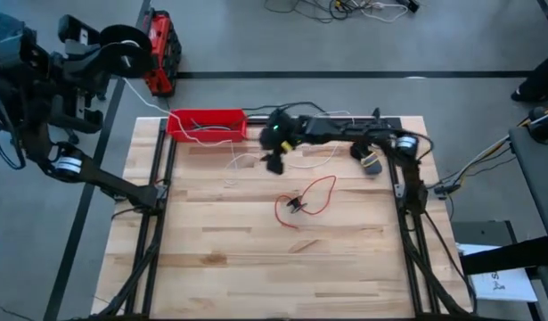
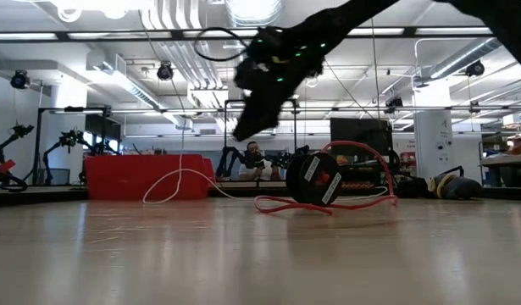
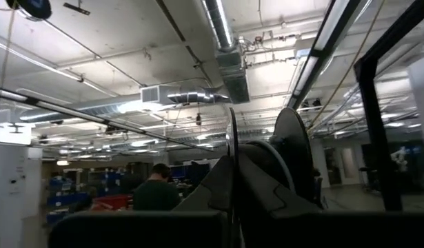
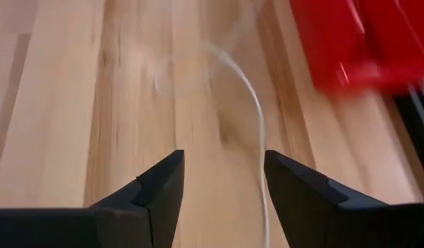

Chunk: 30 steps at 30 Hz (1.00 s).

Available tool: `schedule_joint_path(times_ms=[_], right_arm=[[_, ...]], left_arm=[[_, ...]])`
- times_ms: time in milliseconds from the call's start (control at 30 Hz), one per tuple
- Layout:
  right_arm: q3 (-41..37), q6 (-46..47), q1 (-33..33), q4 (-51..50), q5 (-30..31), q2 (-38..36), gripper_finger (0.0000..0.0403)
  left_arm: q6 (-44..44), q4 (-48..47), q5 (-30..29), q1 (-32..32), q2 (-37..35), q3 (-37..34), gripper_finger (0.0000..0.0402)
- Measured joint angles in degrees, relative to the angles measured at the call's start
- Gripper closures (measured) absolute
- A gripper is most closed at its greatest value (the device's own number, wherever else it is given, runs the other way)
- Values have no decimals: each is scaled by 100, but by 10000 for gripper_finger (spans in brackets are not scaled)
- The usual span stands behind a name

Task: Coil cords
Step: Coil the white wire onto the black spool

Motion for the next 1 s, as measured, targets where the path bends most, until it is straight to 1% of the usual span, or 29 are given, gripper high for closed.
schedule_joint_path(times_ms=[67,133,300,400,500,567,667,767,867,900,933,1000], right_arm=[[437,-112,174,33,140,370,208],[950,-200,321,-142,343,760,211],[2405,-494,425,-1161,632,1713,219],[3167,-562,433,-1768,1068,2209,223],[3749,-586,429,-2128,1253,2585,228],[3964,-601,431,-2107,1258,2712,234],[3960,-601,443,-2051,1235,2738,254],[3949,-601,499,-2311,1221,2754,299],[3943,-620,610,-2643,1213,2651,368],[3943,-639,655,-2749,1210,2580,385],[3943,-646,701,-2865,1213,2494,393],[3959,-543,798,-3075,1214,2317,392]], left_arm=[[-265,157,121,2,35,-50,401],[-495,365,274,2,99,-62,401],[-941,844,759,-4,245,-50,401],[-1051,908,864,-4,260,-47,401],[-1108,903,869,-7,267,-50,401],[-1124,898,869,-9,278,-50,401],[-1130,864,869,-9,271,-51,401],[-1109,814,867,-9,229,-51,401],[-933,572,861,-9,152,-50,401],[-871,434,845,-9,121,-50,401],[-813,315,792,-9,98,-52,401],[-708,104,587,-11,73,-52,401]])
